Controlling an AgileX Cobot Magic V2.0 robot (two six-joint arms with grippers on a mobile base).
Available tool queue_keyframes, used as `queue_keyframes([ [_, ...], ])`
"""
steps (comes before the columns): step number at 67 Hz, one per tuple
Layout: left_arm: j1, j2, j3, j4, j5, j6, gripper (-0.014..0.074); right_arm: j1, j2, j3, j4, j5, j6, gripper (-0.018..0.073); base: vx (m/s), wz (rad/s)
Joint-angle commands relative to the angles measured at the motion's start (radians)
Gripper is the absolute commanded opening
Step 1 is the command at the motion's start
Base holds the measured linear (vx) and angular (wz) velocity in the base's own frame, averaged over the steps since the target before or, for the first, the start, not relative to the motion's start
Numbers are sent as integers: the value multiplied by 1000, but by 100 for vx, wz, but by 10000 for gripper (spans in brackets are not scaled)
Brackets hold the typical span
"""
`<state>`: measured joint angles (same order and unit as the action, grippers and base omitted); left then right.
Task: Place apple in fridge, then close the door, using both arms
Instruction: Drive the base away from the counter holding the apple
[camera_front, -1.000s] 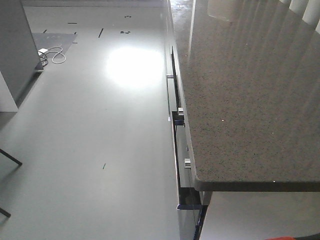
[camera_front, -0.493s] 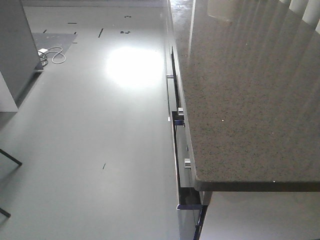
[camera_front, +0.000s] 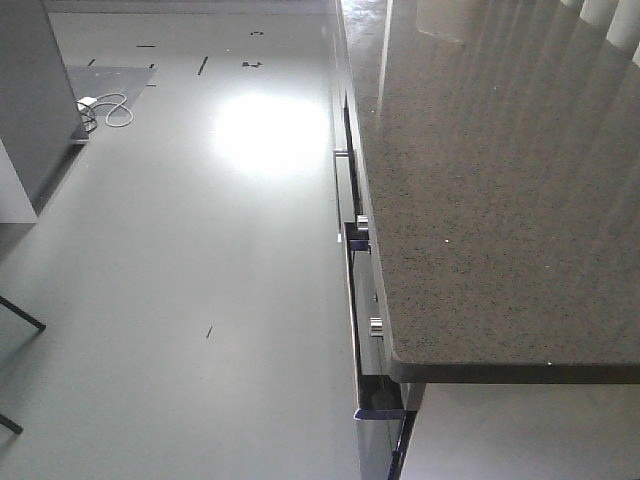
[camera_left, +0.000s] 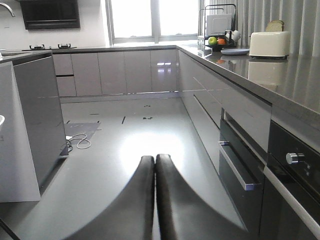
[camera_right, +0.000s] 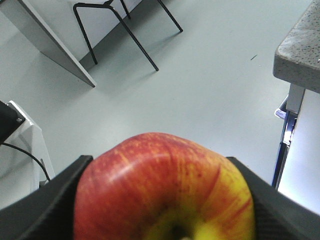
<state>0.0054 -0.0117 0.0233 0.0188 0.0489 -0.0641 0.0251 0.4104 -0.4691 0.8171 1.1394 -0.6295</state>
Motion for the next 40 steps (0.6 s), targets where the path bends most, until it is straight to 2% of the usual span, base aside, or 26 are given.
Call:
queue_keyframes([
  [1, -5, -14, -16, -8, -75, -1, -6, -3, 9, -24, 52, -28, -1, 109, 0, 2],
  [40, -5, -14, -16, -8, -75, -1, -6, -3, 9, -24, 52, -25, -2, 109, -1, 8],
])
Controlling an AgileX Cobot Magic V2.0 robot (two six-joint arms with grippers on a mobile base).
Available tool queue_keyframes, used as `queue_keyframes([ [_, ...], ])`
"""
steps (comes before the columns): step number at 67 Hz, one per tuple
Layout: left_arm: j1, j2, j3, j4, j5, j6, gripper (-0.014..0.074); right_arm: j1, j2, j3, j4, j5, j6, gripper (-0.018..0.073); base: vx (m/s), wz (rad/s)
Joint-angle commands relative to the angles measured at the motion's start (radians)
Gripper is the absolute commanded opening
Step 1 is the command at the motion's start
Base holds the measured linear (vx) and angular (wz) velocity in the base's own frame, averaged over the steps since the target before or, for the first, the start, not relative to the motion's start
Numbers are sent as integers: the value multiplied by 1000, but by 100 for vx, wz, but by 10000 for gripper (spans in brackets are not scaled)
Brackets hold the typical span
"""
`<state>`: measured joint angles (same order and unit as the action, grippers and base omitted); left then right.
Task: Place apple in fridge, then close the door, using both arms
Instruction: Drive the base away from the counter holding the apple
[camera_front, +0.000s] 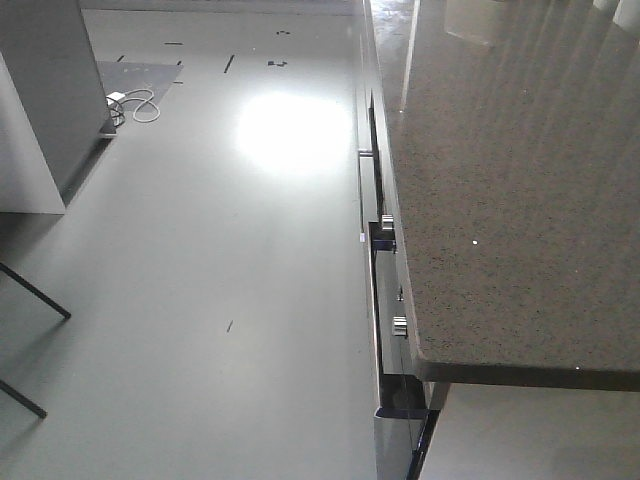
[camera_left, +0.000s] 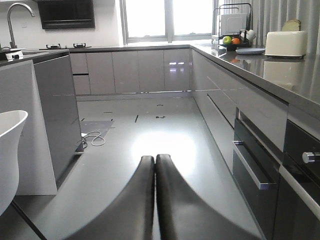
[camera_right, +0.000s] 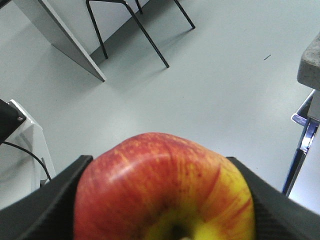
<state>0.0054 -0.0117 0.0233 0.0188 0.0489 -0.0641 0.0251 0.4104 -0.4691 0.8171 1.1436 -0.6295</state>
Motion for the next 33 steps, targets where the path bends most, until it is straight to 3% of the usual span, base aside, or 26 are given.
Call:
queue_keyframes([
  [1, -5, -14, -16, -8, -75, -1, -6, -3, 9, -24, 52, -29, -2, 109, 0, 8],
  [16, -5, -14, -16, -8, -75, -1, -6, 77, 9, -24, 53, -27, -2, 109, 1, 5],
  [33, -5, -14, -16, -8, -75, -1, -6, 84, 9, -24, 53, -25, -2, 111, 0, 8],
])
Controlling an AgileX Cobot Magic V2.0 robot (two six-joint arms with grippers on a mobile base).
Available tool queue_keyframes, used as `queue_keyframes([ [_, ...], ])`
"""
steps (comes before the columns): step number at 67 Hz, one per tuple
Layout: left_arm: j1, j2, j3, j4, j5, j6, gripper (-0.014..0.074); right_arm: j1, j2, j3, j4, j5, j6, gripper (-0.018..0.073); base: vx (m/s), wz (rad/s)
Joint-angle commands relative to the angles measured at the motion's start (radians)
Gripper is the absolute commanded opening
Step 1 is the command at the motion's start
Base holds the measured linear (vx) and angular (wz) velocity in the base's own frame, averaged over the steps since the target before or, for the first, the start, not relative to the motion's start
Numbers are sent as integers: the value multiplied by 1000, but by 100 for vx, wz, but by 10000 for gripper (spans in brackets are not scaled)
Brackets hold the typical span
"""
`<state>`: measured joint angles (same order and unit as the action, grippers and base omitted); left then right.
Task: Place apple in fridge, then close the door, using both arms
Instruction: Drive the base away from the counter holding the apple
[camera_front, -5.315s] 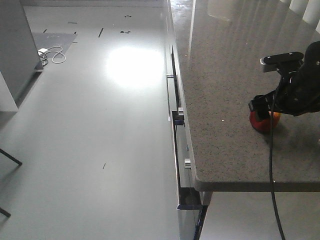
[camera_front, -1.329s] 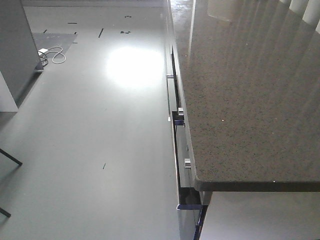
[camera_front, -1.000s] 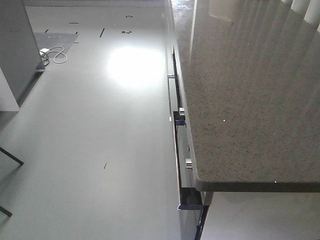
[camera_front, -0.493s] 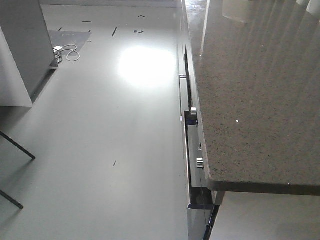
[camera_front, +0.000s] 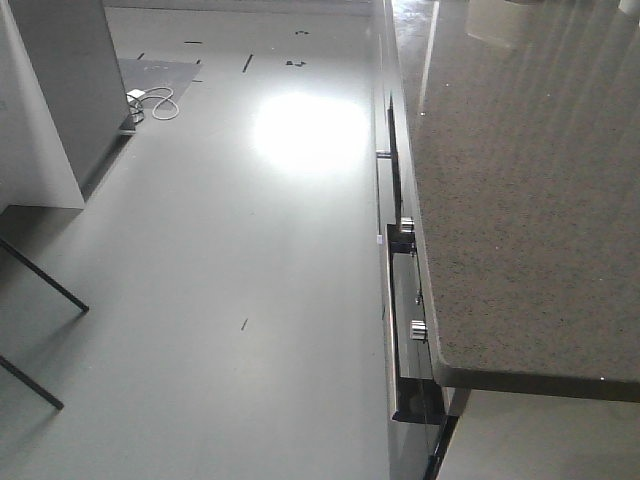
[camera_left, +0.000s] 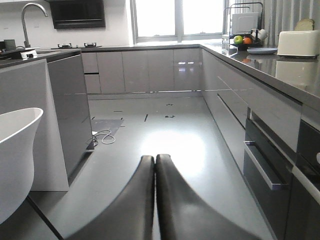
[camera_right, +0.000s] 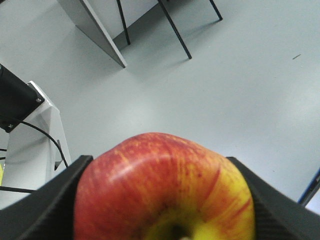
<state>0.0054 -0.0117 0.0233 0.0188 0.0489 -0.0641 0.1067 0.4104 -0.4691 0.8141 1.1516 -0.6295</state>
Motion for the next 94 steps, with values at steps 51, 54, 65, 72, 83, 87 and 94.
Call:
queue_keyframes([
  [51, -5, -14, -16, -8, -75, -1, -6, 2, 9, -24, 56, -33, -2, 112, 0, 33],
  [54, -5, -14, -16, -8, -75, -1, -6, 2, 9, -24, 56, -33, -2, 112, 1, 37],
  [65, -5, -14, -16, -8, -75, -1, -6, 2, 9, -24, 56, -33, -2, 112, 1, 37],
  [72, -5, -14, -16, -8, -75, -1, -6, 2, 9, -24, 56, -33, -2, 112, 0, 40],
  [83, -5, -14, -16, -8, -75, -1, -6, 2, 9, -24, 56, -33, -2, 112, 0, 43],
  [87, -5, -14, -16, -8, -75, -1, -6, 2, 9, -24, 56, -33, -2, 112, -1, 47],
  [94, -5, -14, -16, -8, -75, -1, -6, 2, 9, -24, 56, -33, -2, 112, -1, 50],
])
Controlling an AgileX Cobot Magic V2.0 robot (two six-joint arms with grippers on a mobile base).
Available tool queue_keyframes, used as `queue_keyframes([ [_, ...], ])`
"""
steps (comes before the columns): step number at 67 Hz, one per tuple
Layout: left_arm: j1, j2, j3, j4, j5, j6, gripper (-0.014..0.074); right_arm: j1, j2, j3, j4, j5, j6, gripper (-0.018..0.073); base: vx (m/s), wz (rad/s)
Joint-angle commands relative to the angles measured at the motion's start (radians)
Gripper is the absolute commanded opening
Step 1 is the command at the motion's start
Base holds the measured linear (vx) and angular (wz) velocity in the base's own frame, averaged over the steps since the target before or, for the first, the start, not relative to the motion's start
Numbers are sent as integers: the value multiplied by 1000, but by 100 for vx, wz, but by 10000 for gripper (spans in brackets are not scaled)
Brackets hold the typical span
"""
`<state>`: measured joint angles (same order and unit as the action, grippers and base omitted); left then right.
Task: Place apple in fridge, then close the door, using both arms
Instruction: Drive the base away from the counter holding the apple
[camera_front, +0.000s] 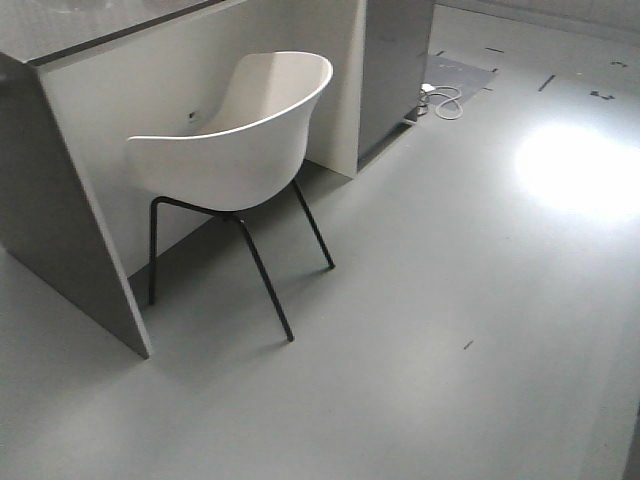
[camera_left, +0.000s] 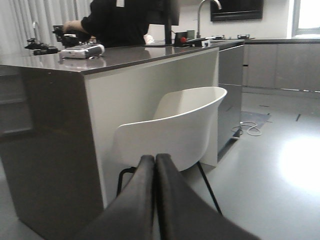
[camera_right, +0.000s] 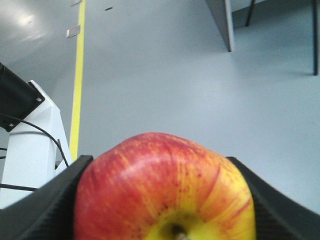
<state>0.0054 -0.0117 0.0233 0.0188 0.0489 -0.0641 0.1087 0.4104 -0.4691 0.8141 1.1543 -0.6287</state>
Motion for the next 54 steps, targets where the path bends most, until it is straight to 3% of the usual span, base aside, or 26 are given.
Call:
queue_keyframes([
  [1, -5, -14, -16, -8, -75, -1, -6, 0, 9, -24, 56, -35, -3, 112, -1, 51],
  [54, -5, -14, -16, -8, -75, -1, -6, 0, 9, -24, 56, -35, -3, 112, -1, 52],
])
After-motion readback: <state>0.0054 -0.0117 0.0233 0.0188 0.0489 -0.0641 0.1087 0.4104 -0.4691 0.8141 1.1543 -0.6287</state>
